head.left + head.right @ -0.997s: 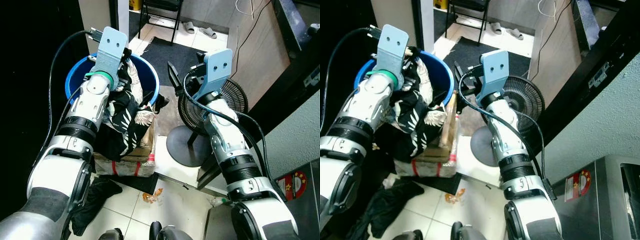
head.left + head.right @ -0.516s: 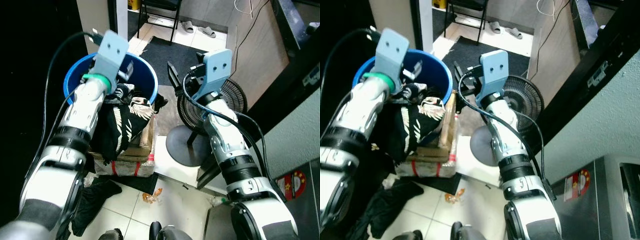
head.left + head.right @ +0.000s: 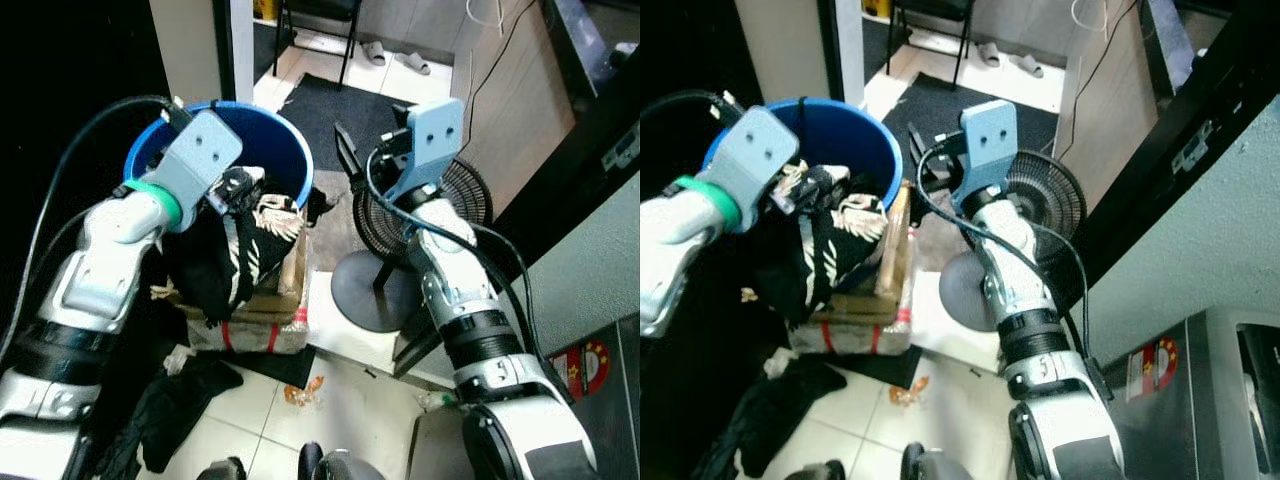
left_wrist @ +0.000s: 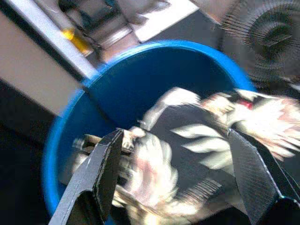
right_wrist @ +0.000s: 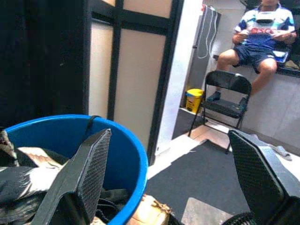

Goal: Clothes washing

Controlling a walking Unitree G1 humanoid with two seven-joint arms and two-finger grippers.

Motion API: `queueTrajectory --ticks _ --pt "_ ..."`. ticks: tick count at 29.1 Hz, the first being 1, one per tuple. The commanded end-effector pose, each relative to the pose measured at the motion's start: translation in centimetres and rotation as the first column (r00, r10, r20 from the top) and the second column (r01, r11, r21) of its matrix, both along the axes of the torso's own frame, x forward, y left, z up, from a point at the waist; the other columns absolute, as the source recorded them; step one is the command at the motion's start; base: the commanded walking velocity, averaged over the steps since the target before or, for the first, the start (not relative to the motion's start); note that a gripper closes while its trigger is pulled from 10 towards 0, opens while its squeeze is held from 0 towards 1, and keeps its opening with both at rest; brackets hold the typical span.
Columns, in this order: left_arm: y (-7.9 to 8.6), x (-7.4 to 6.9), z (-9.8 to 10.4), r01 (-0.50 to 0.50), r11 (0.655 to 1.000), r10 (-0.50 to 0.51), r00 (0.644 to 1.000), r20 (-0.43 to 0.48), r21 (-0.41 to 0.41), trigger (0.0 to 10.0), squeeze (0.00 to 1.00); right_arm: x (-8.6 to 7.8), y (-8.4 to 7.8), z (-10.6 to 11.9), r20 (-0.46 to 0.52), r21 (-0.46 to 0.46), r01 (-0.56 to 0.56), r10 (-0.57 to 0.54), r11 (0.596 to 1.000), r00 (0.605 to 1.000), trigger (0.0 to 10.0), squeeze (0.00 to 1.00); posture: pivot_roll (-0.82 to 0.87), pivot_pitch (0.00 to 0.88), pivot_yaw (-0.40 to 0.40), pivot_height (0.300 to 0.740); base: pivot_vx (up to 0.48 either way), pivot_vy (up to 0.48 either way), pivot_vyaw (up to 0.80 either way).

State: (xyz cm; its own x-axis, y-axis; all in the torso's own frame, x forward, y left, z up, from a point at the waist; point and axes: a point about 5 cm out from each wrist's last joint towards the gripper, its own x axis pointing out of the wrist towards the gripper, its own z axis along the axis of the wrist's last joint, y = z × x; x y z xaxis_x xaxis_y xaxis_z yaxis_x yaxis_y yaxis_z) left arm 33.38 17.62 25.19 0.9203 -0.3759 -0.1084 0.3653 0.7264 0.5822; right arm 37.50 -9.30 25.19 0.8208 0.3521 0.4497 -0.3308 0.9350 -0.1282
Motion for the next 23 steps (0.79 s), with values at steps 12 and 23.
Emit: queueTrajectory --ticks 12,23 --pt "-0.1 -0.3 -2.9 -0.126 0.95 0.056 0.969 -0.24 -0.285 10.0 0.0 0.0 0.1 -0.7 -0.016 -0.004 -0.001 0.001 1.0 1.0 10.0 0.0 0.1 0.101 -0.049 0.74 0.0 0.0 0.0" --pt "1.3 0.9 -4.9 -0.354 0.812 0.155 0.897 -0.414 -0.464 10.0 0.0 0.0 0.0 -0.9 -0.023 -0.007 0.001 -0.001 1.0 1.0 10.0 0.0 0.1 0.107 -0.054 0.74 0.0 0.0 0.0"
